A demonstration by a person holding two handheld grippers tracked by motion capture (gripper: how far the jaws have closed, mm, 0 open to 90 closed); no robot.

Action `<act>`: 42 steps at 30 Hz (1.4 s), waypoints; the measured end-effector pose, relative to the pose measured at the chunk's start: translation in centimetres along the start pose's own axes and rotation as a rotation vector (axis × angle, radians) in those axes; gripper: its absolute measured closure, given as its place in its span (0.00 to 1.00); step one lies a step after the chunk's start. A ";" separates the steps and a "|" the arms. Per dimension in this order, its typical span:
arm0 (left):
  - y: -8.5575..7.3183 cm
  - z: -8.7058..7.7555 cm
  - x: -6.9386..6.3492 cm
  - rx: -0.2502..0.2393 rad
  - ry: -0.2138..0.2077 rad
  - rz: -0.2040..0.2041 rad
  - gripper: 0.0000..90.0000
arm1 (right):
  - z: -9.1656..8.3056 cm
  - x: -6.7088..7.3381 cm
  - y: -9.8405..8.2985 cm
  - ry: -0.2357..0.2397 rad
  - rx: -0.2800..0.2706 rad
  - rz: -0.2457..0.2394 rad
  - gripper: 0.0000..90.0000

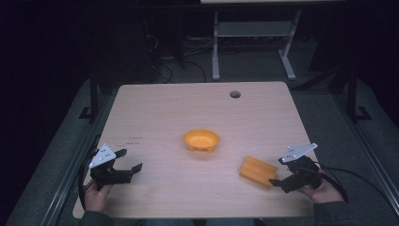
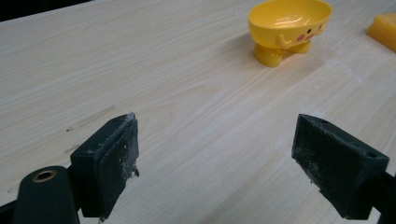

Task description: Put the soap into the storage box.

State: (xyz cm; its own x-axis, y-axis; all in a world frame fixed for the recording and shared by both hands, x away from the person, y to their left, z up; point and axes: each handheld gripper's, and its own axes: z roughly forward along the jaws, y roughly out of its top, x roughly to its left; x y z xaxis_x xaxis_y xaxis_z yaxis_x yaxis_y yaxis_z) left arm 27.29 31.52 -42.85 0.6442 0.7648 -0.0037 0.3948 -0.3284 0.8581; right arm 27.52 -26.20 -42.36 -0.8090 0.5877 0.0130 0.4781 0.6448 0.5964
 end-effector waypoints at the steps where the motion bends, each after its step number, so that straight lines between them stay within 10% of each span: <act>1: 0.0 0.0 0.0 -0.002 -0.001 -0.006 0.16 | 0.2 0.0 0.1 0.005 0.005 -0.004 0.16; 42: 0.0 -0.2 0.1 -0.016 -0.002 -0.016 0.16 | 5.3 0.4 4.2 0.056 0.130 -0.109 0.16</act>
State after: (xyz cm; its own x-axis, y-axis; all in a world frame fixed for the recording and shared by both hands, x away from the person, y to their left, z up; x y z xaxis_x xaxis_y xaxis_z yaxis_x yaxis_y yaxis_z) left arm 27.22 31.73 -42.70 0.6397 0.7684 -0.0184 0.3940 -0.3073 0.8662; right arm 31.05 -20.71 -44.08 -0.8745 0.4850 0.0013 0.4238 0.7629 0.4881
